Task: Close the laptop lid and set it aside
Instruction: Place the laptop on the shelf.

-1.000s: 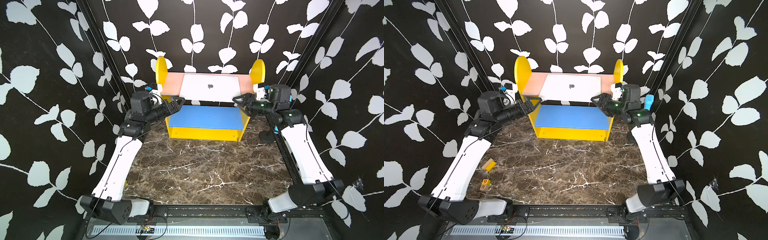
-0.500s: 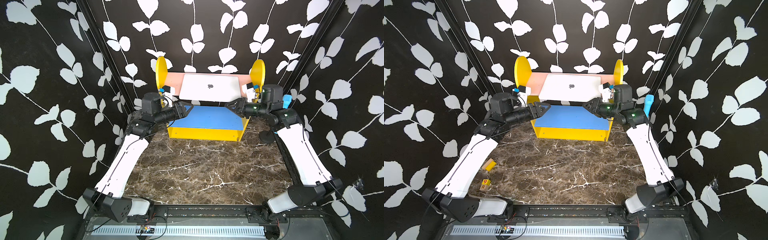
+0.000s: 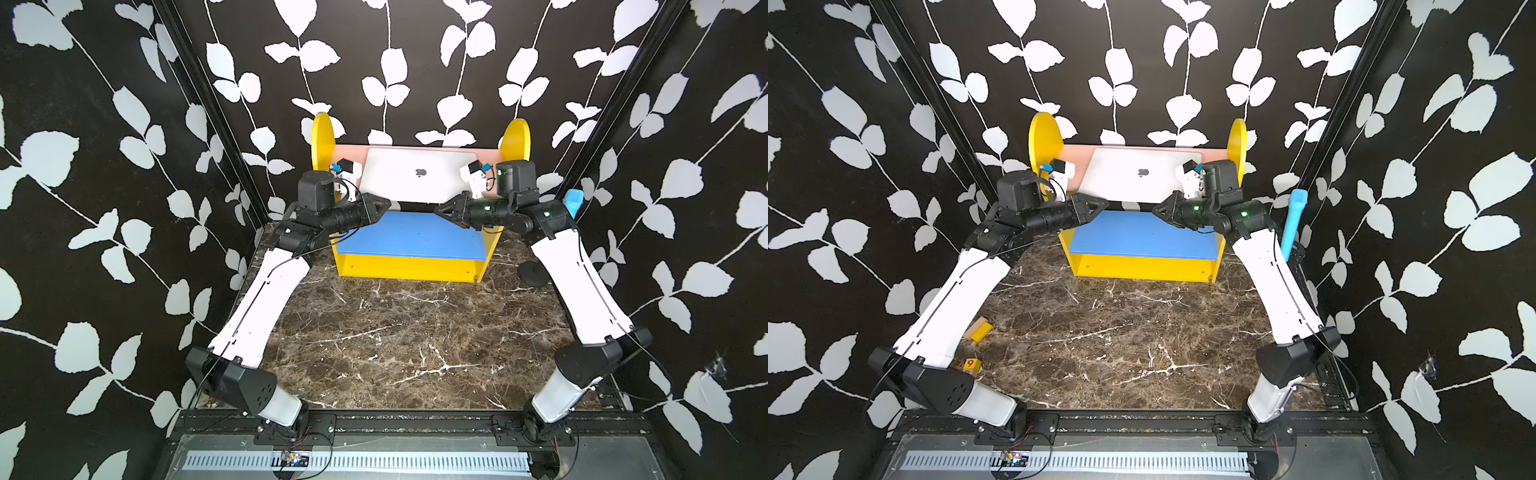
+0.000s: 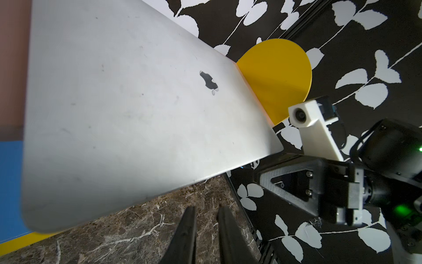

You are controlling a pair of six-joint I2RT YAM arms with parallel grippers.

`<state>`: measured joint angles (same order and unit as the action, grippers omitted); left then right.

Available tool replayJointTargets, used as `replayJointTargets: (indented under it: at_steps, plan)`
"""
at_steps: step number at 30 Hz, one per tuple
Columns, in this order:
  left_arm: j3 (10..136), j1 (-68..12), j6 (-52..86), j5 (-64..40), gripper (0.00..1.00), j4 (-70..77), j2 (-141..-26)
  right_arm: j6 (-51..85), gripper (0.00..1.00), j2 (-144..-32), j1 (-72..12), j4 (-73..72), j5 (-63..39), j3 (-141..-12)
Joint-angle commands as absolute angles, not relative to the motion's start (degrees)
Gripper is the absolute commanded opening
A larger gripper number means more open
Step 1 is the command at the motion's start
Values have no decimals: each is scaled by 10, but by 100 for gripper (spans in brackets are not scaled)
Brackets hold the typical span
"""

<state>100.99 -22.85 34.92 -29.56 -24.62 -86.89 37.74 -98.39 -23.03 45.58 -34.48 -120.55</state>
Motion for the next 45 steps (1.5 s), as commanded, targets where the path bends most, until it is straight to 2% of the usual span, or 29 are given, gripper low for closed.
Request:
replayJointTargets:
  at_steps: [1,45]
  plan:
    - [1038,-232,341,-301,19,-260,-875,360,12,-991,-234,466,-330,-1237]
    - [1206,-231,322,-289,18,-324,-1022,347,10,-1107,-196,547,-303,-1418]
